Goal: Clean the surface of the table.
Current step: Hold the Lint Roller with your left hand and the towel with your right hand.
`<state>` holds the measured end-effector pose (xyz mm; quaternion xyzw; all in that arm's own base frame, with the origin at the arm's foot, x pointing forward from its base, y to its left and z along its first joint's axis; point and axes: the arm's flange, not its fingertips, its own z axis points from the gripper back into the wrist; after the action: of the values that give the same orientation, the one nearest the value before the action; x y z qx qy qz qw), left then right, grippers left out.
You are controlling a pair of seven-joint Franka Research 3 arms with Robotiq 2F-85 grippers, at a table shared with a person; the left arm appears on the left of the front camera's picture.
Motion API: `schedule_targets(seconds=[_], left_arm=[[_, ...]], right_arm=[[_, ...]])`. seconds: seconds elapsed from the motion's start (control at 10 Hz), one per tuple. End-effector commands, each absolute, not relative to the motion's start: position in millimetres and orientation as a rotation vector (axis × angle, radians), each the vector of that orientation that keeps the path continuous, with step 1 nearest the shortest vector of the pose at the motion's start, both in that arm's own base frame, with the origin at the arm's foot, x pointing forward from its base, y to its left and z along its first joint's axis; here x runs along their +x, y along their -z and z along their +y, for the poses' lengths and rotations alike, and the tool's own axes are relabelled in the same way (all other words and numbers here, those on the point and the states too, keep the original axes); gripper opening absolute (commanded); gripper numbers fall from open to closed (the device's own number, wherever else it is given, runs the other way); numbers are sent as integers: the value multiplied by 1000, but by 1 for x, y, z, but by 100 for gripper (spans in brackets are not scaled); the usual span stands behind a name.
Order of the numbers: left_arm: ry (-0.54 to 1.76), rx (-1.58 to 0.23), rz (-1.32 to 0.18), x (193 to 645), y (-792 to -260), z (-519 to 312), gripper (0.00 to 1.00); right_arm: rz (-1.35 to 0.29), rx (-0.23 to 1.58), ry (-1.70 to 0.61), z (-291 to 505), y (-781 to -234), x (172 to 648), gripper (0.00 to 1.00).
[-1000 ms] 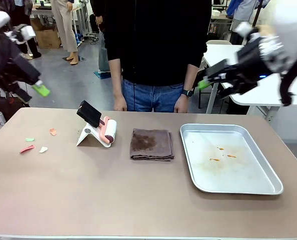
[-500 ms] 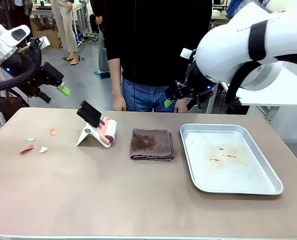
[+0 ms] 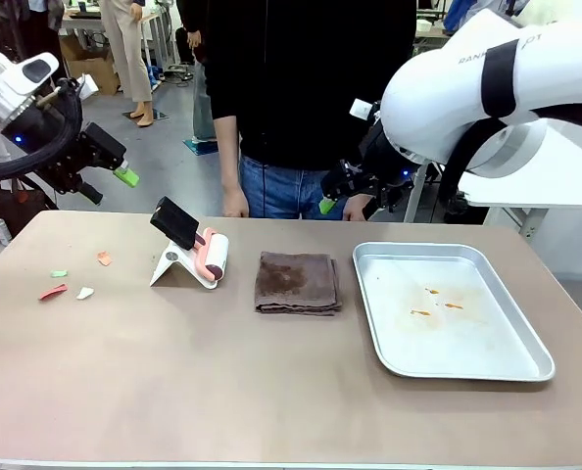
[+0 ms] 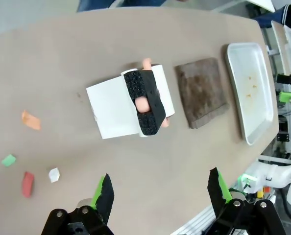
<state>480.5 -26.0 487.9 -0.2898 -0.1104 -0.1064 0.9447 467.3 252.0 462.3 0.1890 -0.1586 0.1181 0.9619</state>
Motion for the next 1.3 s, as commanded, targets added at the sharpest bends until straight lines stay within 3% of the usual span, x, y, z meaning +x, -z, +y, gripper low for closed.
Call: schedule_targets(seconds=[0.0, 0.4, 0.7, 1.2], left_arm=[[207, -604, -224, 481, -486, -26, 100], [214, -647, -98, 521, -440, -39, 100], [281, -756, -118, 531, -419, -54, 100], [222, -810, -138, 553, -401, -72, 100]], right_arm=[[-247, 380, -186, 253, -450, 489, 100], [-82, 377, -163, 284, -396, 531, 100], [59, 291, -62, 303, -358, 534, 100], [124, 254, -5, 310, -333, 527, 100]])
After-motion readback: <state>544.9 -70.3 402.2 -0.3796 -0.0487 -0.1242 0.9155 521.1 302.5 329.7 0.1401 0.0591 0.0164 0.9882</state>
